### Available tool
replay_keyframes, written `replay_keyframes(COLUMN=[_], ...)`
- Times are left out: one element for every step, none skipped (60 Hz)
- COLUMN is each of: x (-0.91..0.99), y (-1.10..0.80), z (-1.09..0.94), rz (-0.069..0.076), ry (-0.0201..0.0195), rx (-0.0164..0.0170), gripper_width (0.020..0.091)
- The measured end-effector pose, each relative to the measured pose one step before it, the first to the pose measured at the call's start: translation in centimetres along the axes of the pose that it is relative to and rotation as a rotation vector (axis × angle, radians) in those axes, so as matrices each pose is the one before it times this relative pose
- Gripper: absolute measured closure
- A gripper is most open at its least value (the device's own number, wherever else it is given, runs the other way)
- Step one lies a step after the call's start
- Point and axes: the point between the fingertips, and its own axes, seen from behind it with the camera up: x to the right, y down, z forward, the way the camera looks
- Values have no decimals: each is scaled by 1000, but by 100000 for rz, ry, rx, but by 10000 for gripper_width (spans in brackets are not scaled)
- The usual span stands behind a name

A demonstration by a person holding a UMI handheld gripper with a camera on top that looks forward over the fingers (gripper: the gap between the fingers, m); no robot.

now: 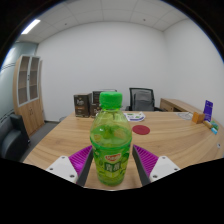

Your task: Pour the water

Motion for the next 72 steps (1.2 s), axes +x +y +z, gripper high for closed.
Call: replay_keyframes(x=[0, 126, 38, -104, -79, -82, -170, -107, 32, 165, -12, -36, -31, -18, 14, -1, -7, 47, 133, 268, 126, 120, 109, 59, 32, -67, -205, -2, 39, 60, -21, -44, -28, 6, 29, 42, -129, 123, 104, 209, 297, 373, 478, 546, 589, 485, 617, 471, 628, 654, 630, 563, 538, 525, 928, 152, 457, 415, 490, 517, 869, 221, 273, 344, 349, 338, 306, 291, 301, 315, 213, 152], y=[-124, -68, -146, -242, -279, -258, -185, 33, 96, -43, -64, 25, -10, -25, 28, 16, -59, -37, -72, -173, -102, -11, -32, 7, -28, -12, -137, 59, 140, 49, 42, 47, 52, 70, 68, 72, -236, 16, 0, -84, -126, -163, -150, -160, -182, -52, -273, -198, -188, -258, -316, -281, -162, -161, -191, -321, -321, -256, -287, -319, -244, -321, -45, -296, -307, -289, -255, -330, -328, -342, -98, -201], z=[263, 278, 224, 159, 161, 180, 143, 147, 78, 79, 70, 68, 36, 43, 32, 16, 16, 33, 0, -9, -14, 28, 38, 37, 31, 33, 330, -65, -172, 13, 7, -18, 15, 27, 20, 6, 574, 63, 158, 159, 205, 194, 195, 264, 300, 496, 359, 390, 469, 476, 492, 555, 586, 614, 625, 660, 654, 638, 605, 587, 566, 577, 470, 488, 504, 458, 448, 424, 400, 543, 180, 311], rz=[258, -23, -183, -199, -75, 133, 248, 248, 461, 199, -174, -443, -126, 79, 192, 469, 454, -50, -655, -988, -543, -171, 107, 77, -178, -477, -489, -346, -250, -108, 15, -68, -351, -508, -511, -415, -552, -665, -950, -989, -1031, -1405, -1912, -2269, -2519, -2681, -3168, -3465, -3541, -3392, -3269, -3544, -4108, -4393, -4192, -3619, -3959, -4233, -4242, -3812, -3775, -3907, -3793, -4019, -3710, -3800, -4140, -4218, -4027, -4078, -3957, -4210], ry=[377, 139, 202, 136, -280, -548, -122, -78, 174, 576, 253, 55, -102, -234, 12, -56, -184, -26, 390, 540, 514, 543, 580, 537, 353, 64, -116, -327, 51, 161, -95, -347, -312, -179, -82, -18, 181, -60, -86, -34, 150, 330, 468, 695, 867, 840, 812, 932, 798, 881, 842, 633, 519, 600, 275, 1548, 687, 563, 611, 807, -65, 1192, 539, 436, 579, 651, 572, 645, 774, 521, 654, 622], rx=[583, 770, 869, 1042, 1414, 1496, 1065, 458, -110, 544, 385, 20, -1, 23, -83, -104, 169, 261, 400, 283, 672, 367, 378, 176, 186, 136, -66, 83, 96, -87, -308, -465, -500, -435, -481, -622, -1247, -1091, -1108, -962, -896, -896, -1001, -1046, -1066, -595, -946, -1320, -1152, -855, -540, -582, -995, -1174, -557, -300, -375, -695, -698, -471, 95, -538, -1, -382, -303, -289, -373, -232, -32, 300, -112, -253], gripper_width=[357, 378, 406, 435, 462, 488, 520, 554, 558, 560, 564, 571, 582, 591, 604, 614, 630, 639, 655, 661, 679, 685, 686, 686, 684, 685, 685, 685, 684, 685, 685, 685, 685, 684, 684, 684, 685, 684, 683, 684, 683, 684, 684, 686, 685, 685, 686, 684, 685, 683, 682, 684, 684, 683, 683, 683, 684, 684, 684, 684, 685, 683, 683, 685, 685, 684, 684, 685, 686, 686, 686, 687])
